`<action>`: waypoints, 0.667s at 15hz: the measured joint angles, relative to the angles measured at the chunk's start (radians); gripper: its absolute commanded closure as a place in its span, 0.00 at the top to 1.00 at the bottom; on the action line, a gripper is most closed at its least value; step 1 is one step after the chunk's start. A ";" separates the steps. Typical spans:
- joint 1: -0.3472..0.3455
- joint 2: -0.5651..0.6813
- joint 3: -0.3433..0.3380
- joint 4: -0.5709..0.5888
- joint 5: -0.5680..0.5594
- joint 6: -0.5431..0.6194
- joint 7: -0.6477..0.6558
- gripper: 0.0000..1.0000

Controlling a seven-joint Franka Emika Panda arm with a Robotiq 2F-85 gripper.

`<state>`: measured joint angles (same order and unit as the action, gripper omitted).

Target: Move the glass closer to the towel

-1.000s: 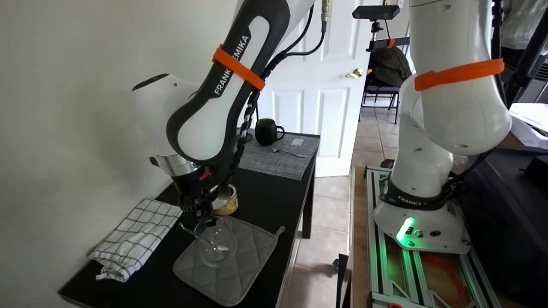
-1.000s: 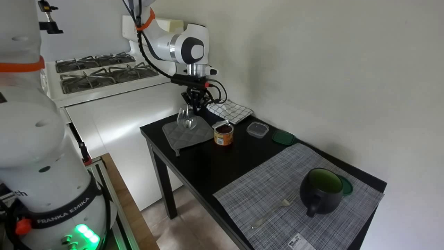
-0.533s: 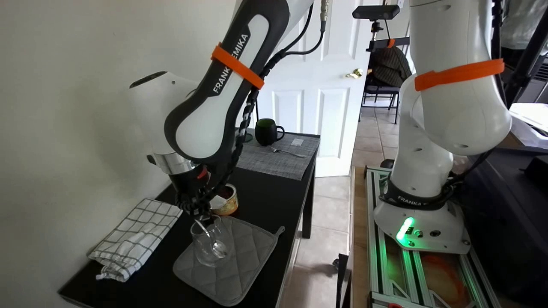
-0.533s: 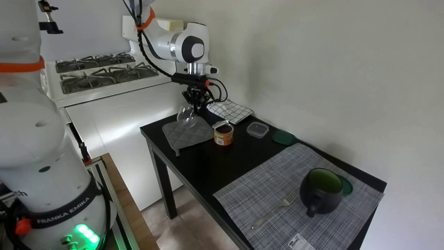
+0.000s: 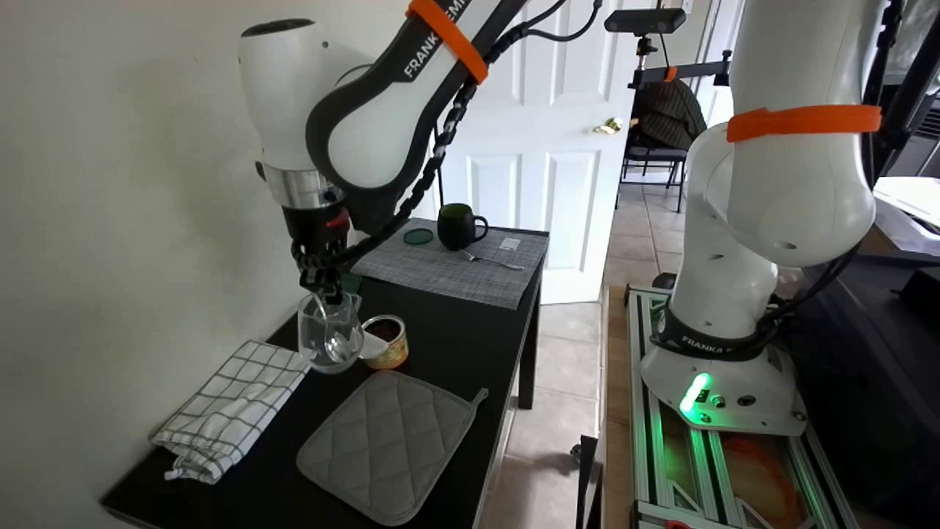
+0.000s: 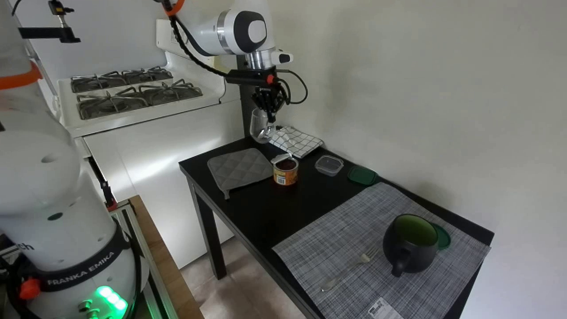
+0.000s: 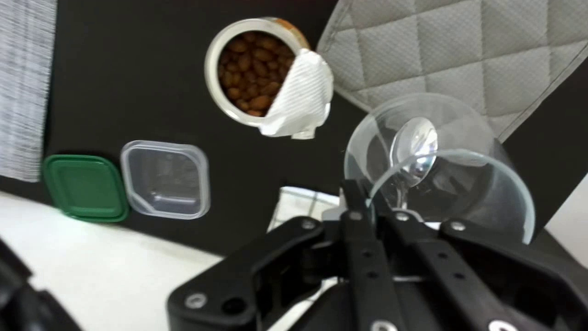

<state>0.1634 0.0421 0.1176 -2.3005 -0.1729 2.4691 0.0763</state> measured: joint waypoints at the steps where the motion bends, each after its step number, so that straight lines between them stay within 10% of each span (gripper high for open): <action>1: -0.012 -0.015 -0.014 0.004 -0.031 0.000 0.040 0.04; 10: -0.063 -0.017 -0.054 0.033 -0.065 -0.018 0.169 0.01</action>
<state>0.1006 0.0249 0.0640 -2.2672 -0.2377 2.4507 0.2449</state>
